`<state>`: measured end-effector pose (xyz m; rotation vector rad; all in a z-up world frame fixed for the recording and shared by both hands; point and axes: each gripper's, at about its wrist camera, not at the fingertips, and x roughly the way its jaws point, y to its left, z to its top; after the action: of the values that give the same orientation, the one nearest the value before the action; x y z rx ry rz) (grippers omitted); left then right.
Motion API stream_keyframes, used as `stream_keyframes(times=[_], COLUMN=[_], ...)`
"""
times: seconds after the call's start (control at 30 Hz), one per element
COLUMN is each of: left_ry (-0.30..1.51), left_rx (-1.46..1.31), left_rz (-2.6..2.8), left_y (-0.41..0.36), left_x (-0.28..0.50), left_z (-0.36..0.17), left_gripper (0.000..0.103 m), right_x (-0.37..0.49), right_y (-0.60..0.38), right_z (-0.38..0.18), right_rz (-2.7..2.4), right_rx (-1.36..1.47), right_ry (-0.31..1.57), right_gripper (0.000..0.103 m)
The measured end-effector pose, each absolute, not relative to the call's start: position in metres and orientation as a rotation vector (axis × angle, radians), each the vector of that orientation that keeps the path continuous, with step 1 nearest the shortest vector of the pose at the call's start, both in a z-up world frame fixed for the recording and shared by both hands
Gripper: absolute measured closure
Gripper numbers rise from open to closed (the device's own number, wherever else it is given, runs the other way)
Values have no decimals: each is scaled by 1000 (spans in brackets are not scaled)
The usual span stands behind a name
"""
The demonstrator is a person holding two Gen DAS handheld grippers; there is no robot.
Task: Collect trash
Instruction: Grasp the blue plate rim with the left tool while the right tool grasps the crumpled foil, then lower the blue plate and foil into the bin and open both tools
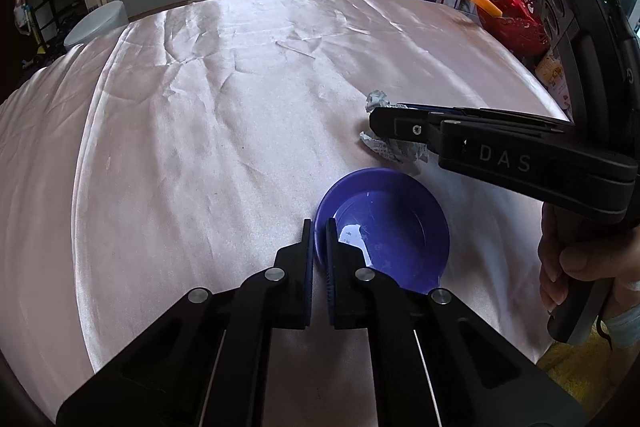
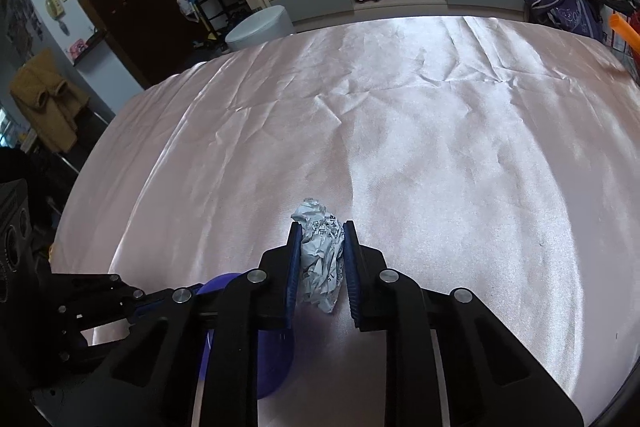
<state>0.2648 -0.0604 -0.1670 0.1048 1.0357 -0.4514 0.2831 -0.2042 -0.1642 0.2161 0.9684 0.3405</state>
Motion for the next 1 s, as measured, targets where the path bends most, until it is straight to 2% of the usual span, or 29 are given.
stream_keyframes(times=[0.67, 1.0], left_ry=[906, 880], left_rx=[50, 55], left_rz=[-459, -441], left_y=[-35, -22], left_x=[156, 89], left_z=[-97, -88], left_gripper=[102, 102], right_x=[171, 100], right_y=[-232, -232], right_z=[-95, -86], right_rz=[319, 353], right_rx=[259, 246], right_ry=[859, 828], right_gripper=[82, 82])
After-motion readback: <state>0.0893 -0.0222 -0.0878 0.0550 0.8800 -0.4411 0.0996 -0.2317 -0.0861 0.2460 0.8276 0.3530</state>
